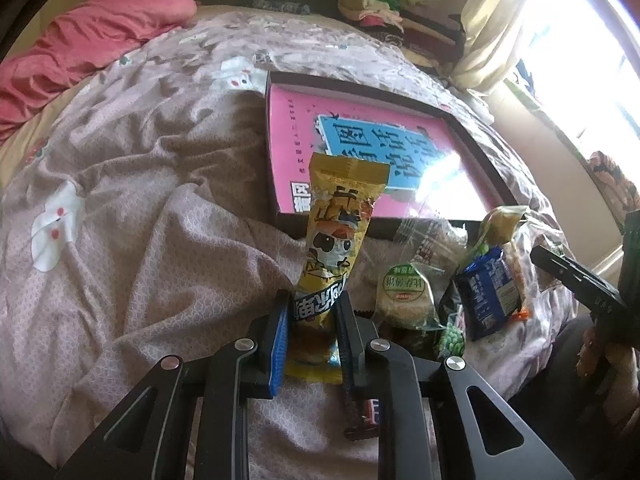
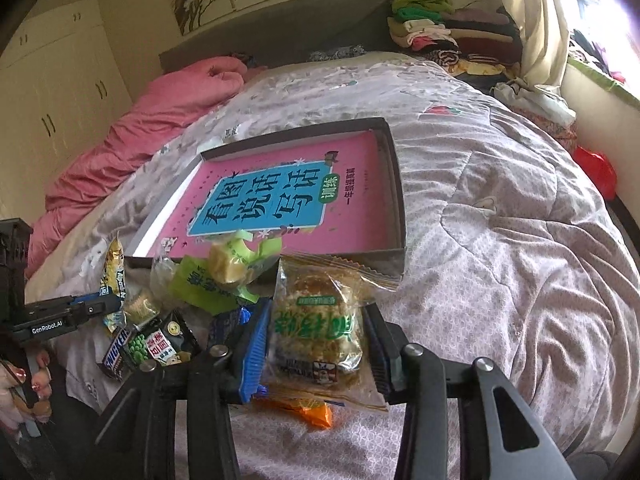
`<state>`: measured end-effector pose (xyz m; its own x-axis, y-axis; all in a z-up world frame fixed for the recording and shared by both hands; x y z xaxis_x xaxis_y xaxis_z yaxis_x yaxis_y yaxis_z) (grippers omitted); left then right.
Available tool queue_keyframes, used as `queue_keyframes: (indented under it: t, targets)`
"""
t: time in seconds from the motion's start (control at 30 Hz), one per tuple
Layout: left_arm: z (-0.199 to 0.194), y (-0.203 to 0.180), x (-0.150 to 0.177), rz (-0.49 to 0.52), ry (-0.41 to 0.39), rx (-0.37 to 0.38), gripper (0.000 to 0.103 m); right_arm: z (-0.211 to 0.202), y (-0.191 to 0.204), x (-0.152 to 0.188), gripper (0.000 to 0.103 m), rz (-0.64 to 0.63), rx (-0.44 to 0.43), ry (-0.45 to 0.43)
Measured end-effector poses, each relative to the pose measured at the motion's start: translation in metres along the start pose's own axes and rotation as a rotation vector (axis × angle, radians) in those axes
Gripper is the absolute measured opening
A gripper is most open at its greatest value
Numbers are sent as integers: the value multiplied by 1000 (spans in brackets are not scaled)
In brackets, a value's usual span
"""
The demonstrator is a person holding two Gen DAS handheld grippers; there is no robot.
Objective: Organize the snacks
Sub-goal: 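Lift both held snacks and carry them over the pink tray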
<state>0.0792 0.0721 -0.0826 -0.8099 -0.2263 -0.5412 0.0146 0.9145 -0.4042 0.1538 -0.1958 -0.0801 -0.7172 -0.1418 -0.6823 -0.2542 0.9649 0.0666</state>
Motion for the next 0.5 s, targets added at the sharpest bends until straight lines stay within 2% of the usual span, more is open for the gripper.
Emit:
queue_keyframes:
  t: [0.33, 0.5]
  targets:
    - [-16, -11, -6, 11, -48, 20, 21, -9, -3, -5, 44, 23, -16, -40]
    - [-10, -9, -3, 5, -22, 18, 21, -11, -2, -8, 44, 26, -24, -50]
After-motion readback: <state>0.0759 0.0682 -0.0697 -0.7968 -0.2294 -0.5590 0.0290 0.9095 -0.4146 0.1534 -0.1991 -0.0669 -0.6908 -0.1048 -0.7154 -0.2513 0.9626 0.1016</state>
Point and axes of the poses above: each gripper's, at about its wrist camera, not at the fingertips, and z roughly the way its jaws point, y to its left, x to its underside, the point moved 5 cm from there along z, roughly the way its jaws point, and after that the axes turned 10 degrees about x, right-handed, at the moved point
